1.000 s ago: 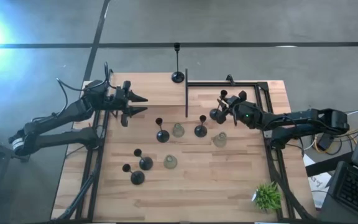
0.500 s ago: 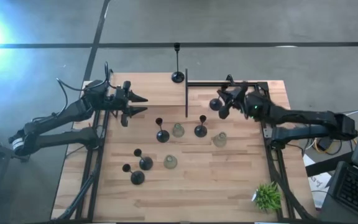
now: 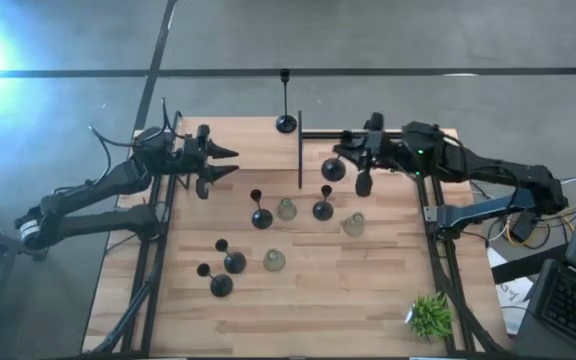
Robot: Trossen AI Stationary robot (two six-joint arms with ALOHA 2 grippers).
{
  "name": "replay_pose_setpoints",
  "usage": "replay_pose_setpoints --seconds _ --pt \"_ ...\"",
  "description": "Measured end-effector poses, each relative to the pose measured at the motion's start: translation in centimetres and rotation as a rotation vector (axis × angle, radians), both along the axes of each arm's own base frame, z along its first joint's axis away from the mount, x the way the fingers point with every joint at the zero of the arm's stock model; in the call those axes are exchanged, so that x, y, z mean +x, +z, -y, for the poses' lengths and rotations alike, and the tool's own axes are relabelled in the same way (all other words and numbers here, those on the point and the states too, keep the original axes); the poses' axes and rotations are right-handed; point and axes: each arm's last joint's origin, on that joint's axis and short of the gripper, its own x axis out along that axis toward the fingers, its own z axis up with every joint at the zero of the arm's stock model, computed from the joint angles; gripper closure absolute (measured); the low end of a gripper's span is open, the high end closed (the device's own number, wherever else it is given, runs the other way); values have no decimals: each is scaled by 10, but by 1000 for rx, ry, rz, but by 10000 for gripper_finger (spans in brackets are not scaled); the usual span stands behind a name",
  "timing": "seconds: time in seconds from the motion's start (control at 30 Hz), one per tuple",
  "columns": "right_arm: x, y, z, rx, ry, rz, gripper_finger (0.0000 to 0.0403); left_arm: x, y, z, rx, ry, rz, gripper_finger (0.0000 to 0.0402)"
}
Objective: Pick & Place candle stick holders
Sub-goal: Put the large black candle holder on the shelf
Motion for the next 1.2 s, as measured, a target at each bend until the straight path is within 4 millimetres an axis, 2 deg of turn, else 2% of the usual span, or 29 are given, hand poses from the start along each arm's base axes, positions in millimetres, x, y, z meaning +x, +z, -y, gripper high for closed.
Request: replay_pose_setpoints --seconds 0.17,0.33,0.47,0.67,0.9,1.2 --pt "32 2 -1 26 205 -36 393 15 2 -6 -6 -26 7 232" --pt "58 0 2 31 240 -68 393 38 1 -6 -12 -103 -3 232" --pt "70 7 3 31 285 -47 392 58 5 -8 -8 -137 -9 232" --pt "76 18 3 18 323 -18 392 89 13 -6 35 -193 18 232" --pt "74 22 2 17 334 -5 392 120 17 -12 42 -214 42 232" --pt "74 22 2 2 336 -5 392 148 24 -14 44 -281 41 232"
